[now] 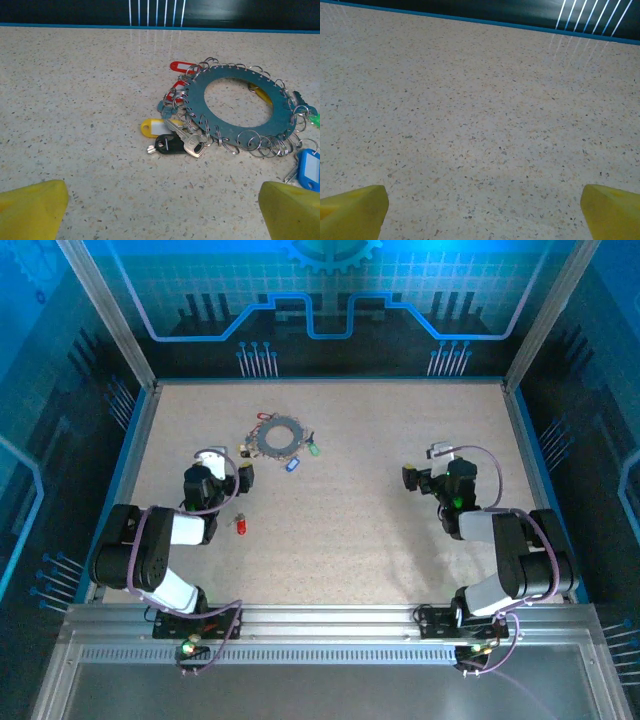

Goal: Put the keys on the keyring

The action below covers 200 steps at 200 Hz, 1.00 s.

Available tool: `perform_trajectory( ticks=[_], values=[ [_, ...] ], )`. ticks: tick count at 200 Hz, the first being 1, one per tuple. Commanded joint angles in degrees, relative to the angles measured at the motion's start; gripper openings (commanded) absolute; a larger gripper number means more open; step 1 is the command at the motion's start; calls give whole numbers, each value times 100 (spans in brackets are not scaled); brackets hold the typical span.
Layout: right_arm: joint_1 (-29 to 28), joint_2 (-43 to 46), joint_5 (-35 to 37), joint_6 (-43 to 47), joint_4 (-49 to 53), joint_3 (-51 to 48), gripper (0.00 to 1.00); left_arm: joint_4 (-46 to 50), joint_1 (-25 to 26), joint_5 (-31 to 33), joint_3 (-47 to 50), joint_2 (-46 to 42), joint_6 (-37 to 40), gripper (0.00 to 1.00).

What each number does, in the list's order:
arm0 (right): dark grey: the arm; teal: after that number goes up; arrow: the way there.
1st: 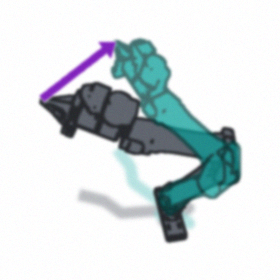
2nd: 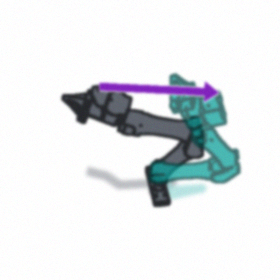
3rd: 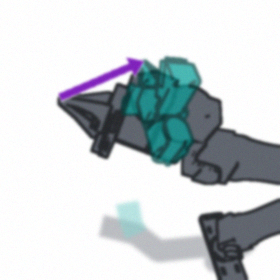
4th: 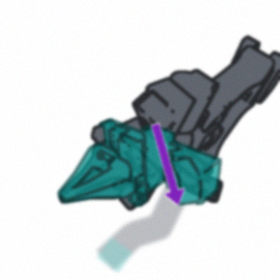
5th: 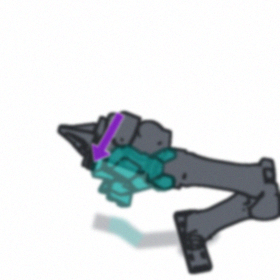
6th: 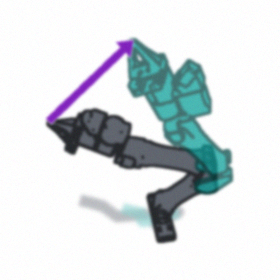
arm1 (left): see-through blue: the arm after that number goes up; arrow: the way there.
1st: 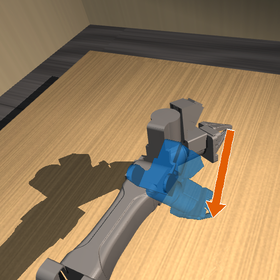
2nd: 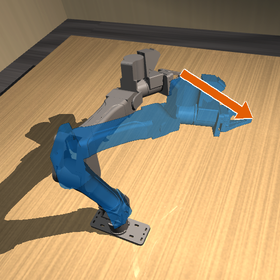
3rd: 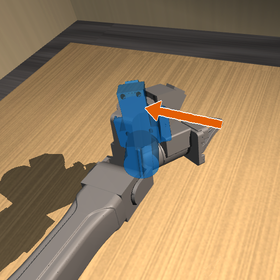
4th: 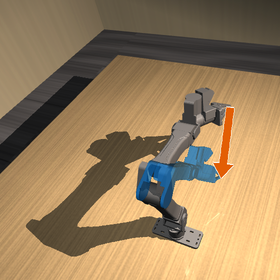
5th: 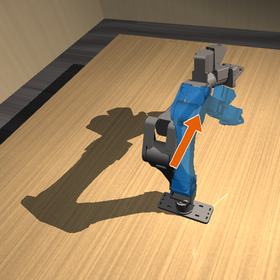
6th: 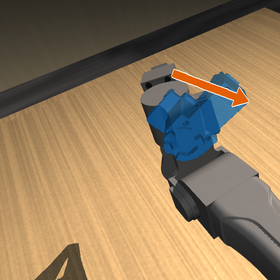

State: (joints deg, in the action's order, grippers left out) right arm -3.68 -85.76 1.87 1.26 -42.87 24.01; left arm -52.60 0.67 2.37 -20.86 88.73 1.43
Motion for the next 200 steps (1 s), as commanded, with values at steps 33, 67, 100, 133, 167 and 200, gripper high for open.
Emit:
perform_trajectory(
  ticks=[33,67,100,133,167,200],
  values=[
    [76,-47,-77,-49,33,102,100,-6,30,105,-102,-5,6,99],
    [79,-47,-81,-55,33,103,100,3,32,104,-98,0,8,99],
    [85,-46,-85,-52,33,104,100,18,13,89,-110,7,-12,99],
    [81,-47,-81,-54,33,104,100,93,-119,-83,-141,-2,-144,99],
    [83,-47,-100,-62,33,104,100,97,-121,-97,-146,1,-153,99],
    [106,241,-182,-43,-66,-55,100,49,-120,-156,-43,-204,-132,99]
  ],
)
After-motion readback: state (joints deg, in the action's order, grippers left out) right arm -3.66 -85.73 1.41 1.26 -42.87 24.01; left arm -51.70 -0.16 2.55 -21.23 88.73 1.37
